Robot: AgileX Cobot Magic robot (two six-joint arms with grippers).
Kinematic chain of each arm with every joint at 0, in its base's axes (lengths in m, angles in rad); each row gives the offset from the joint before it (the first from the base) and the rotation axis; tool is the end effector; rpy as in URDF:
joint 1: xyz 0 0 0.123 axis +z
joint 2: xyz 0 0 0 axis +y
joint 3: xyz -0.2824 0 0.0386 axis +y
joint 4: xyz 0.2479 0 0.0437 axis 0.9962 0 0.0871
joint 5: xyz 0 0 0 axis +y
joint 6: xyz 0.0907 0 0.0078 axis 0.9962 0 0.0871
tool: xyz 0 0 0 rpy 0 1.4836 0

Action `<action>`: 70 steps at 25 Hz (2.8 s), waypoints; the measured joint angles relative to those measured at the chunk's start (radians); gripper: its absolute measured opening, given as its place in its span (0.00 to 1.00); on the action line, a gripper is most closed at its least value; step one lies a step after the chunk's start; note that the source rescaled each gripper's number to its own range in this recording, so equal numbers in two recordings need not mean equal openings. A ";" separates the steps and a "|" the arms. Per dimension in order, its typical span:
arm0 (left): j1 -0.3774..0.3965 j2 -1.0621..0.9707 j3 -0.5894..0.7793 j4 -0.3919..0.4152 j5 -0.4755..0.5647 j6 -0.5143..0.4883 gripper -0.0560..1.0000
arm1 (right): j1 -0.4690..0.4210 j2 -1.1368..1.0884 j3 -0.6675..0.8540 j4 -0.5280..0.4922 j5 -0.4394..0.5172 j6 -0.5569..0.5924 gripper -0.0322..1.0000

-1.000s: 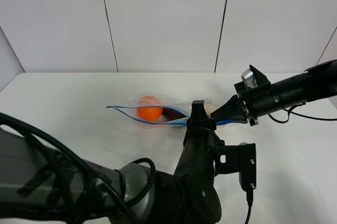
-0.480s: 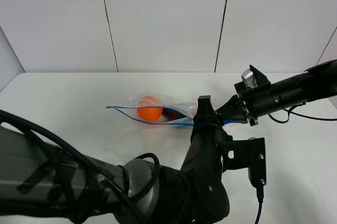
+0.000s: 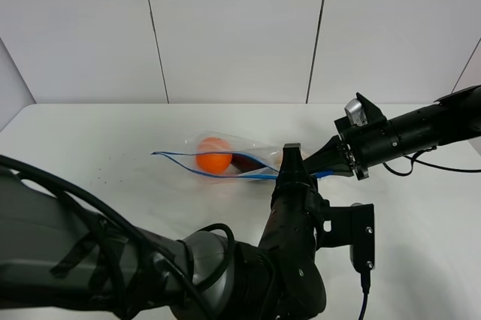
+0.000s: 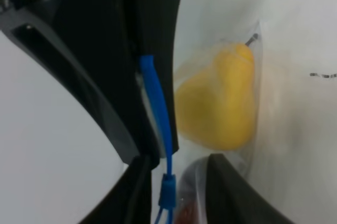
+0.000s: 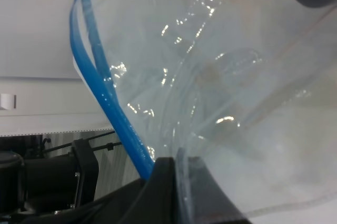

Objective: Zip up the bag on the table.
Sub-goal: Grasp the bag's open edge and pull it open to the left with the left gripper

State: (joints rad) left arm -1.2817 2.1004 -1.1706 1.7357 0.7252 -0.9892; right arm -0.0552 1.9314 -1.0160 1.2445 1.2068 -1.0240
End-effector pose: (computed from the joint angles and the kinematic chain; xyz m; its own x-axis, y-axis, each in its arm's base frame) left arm 0.1746 -0.3778 0.1305 0.2900 0.9286 -0.2317 0.5368 0.0426 0.8426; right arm 0.3272 0.0627 0.1615 -0.9723 -0.0449 -0.2293 -0.2233 0.4678 0.8552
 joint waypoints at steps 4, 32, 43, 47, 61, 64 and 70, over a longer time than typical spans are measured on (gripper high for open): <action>0.010 0.000 0.000 0.000 0.001 0.000 0.30 | 0.000 0.000 0.000 0.000 -0.006 0.000 0.03; -0.003 0.001 0.000 -0.001 0.020 0.004 0.20 | 0.000 0.000 0.000 -0.007 0.001 0.002 0.03; -0.004 0.001 0.000 0.000 0.020 0.006 0.19 | 0.000 0.000 0.000 -0.007 0.001 0.002 0.03; -0.004 0.001 0.000 0.000 0.020 0.009 0.08 | 0.000 0.000 0.000 -0.007 0.001 0.002 0.03; -0.007 0.001 0.000 -0.016 0.073 0.045 0.05 | 0.003 0.000 0.000 0.006 0.008 0.004 0.03; -0.008 -0.005 0.000 -0.027 0.084 0.046 0.05 | 0.005 0.000 0.000 0.012 0.011 0.004 0.03; -0.008 -0.009 0.009 -0.054 0.100 0.064 0.05 | 0.005 0.000 0.000 0.007 0.011 0.006 0.03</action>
State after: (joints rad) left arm -1.2899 2.0909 -1.1616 1.6812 0.8249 -0.9251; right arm -0.0499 1.9314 -1.0160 1.2510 1.2178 -1.0182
